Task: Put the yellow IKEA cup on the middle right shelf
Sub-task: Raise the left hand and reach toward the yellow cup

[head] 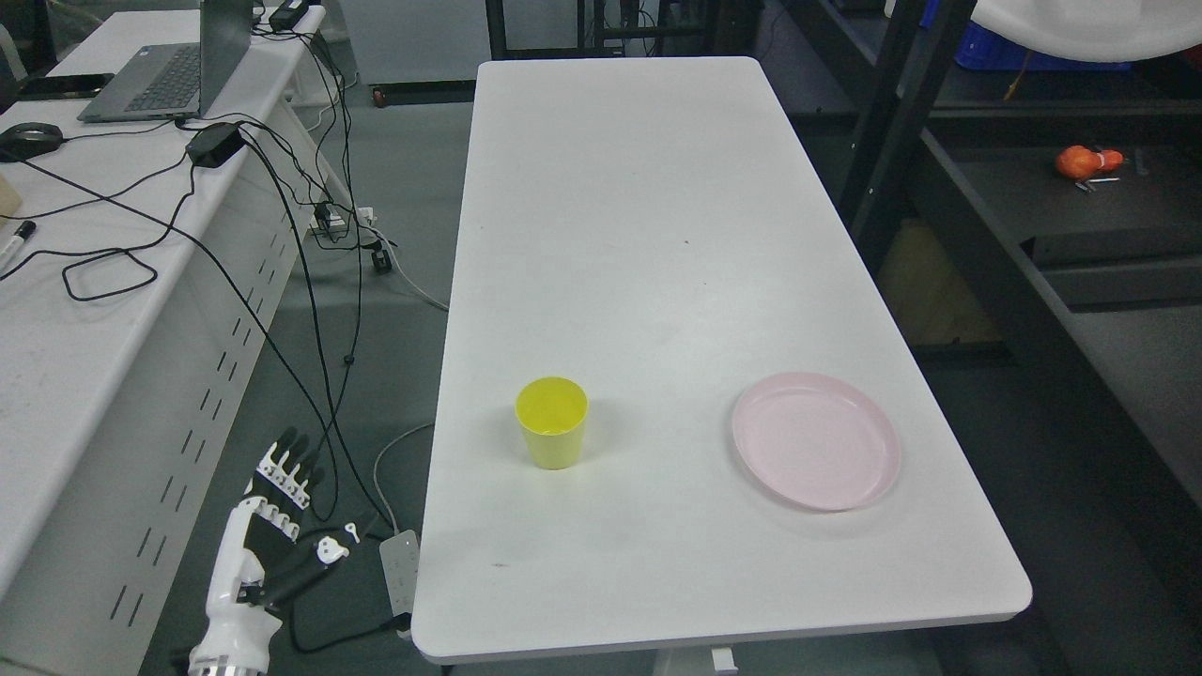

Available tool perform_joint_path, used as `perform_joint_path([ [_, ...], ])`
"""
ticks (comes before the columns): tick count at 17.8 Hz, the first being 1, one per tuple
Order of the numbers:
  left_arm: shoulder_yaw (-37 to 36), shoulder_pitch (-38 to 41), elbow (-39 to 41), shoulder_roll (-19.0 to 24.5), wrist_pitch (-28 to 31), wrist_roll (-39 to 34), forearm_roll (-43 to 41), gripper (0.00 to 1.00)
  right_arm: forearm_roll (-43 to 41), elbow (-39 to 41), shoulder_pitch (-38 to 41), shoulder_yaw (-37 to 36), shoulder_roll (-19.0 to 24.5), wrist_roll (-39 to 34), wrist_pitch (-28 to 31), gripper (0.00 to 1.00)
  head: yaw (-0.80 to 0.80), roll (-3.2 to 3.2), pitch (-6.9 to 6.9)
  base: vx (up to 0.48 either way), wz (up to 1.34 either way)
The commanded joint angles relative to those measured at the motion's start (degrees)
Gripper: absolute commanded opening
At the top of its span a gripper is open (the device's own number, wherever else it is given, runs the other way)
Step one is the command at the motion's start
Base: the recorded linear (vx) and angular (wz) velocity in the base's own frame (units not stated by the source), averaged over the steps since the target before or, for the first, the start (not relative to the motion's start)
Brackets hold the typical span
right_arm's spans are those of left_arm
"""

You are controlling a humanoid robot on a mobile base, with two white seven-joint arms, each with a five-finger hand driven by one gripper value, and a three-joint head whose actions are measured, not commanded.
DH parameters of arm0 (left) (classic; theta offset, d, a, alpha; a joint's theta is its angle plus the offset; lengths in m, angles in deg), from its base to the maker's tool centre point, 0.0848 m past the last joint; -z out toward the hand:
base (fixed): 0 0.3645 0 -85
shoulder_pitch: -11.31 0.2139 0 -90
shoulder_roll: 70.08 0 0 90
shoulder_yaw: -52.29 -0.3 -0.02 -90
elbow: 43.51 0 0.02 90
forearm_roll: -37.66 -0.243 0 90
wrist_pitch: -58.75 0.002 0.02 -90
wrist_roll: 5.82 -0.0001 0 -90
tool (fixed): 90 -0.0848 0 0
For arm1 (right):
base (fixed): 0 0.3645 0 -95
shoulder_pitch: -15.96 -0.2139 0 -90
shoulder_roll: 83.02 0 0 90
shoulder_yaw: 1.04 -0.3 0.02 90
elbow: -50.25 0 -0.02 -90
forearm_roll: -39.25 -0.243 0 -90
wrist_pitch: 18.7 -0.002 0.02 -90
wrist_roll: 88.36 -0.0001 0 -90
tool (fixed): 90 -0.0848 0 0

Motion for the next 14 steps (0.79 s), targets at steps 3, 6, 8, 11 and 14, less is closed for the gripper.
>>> perform_joint_path([
  [3,2.66,-0.55,-0.21,0.56,-1.48,0.30,0.29,0.99,-1.41,0.00,0.79,0.97,-1.00,-0.05,0.04,0.99,0.00,0.00,0.00,0.000,0.00],
  [6,2.84,-3.01,-2.48,0.47,-1.39,0.21,0.55,0.99,-1.41,0.00,0.79,0.97,-1.00,-0.05,0.04,0.99,0.00,0.00,0.00,0.000,0.00],
  [8,2.92,-7.48,-8.26,0.99,-1.13,0.30,3.35,0.99,-1.41,0.00,0.79,0.97,-1.00,-0.05,0.04,0.99,0.00,0.00,0.00,0.000,0.00],
  [11,2.14,-12.41,-13.46,3.62,-0.60,2.05,6.43,0.99,-1.41,0.00,0.79,0.97,-1.00,-0.05,0.04,0.99,0.00,0.00,0.00,0.000,0.00],
  [14,0.91,-15.93,-16.20,3.90,-0.52,8.63,6.71,0.99,-1.41,0.00,0.79,0.97,-1.00,-0.05,0.04,0.99,0.00,0.00,0.00,0.001,0.00],
])
